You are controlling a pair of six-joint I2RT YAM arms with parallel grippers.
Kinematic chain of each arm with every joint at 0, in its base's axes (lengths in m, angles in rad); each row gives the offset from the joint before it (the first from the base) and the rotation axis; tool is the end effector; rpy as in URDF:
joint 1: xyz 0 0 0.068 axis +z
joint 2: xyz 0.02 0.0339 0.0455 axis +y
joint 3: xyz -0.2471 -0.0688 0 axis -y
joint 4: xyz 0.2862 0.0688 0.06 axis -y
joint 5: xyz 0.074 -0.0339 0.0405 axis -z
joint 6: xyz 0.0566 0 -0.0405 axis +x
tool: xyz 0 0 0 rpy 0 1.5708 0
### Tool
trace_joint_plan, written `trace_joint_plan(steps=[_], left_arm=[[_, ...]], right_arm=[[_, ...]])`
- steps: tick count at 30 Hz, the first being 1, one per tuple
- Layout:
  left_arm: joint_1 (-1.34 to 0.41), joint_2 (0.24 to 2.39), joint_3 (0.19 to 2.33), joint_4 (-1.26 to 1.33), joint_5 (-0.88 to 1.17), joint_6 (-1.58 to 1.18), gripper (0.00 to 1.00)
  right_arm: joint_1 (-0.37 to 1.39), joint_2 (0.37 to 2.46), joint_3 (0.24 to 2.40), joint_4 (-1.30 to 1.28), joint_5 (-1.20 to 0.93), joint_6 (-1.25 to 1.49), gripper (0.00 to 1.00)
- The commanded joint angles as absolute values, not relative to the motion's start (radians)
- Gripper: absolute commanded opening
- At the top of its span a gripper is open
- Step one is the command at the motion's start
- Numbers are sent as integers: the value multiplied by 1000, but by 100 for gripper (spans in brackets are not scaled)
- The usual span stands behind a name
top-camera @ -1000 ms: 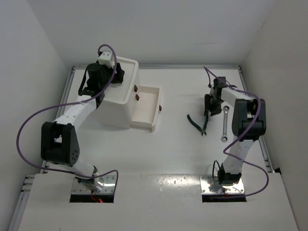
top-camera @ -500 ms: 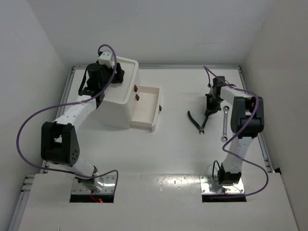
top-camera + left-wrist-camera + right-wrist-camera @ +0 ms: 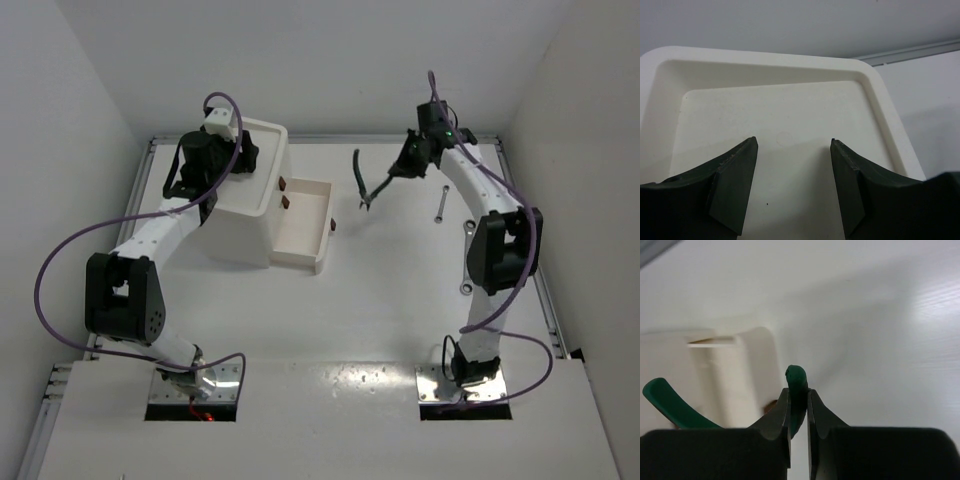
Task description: Sort the tools into containers
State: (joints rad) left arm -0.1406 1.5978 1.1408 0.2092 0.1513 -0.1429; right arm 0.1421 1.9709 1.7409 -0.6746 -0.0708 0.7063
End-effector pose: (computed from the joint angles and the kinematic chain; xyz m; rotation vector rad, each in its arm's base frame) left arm 0.4305 -0.0695 0.2562 0.1056 1.8257 -0.3378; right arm 0.4837 0.0732 0.2317 0.6737 2.4359 0.4414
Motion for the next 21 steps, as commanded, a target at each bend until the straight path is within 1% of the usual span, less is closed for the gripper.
trace_joint_plan(steps=[1, 4, 7, 11, 21], left_arm=[[-155, 1772, 986, -483, 179, -235, 67], [-155, 1772, 986, -483, 179, -235, 67], [-155, 1763, 977, -483, 179, -235, 67], [-155, 1753, 967, -483, 170, -235, 67], [-155, 1735, 957, -483, 170, -225, 67]], right_arm=[[202, 1996, 1859, -756, -72, 888, 0], [267, 2029, 1936, -798, -6, 910, 0], [317, 2059, 1956, -845, 75, 954, 0], [362, 2101, 1967, -856, 86, 1022, 0], [477, 2233, 2098, -865, 86, 1106, 0]])
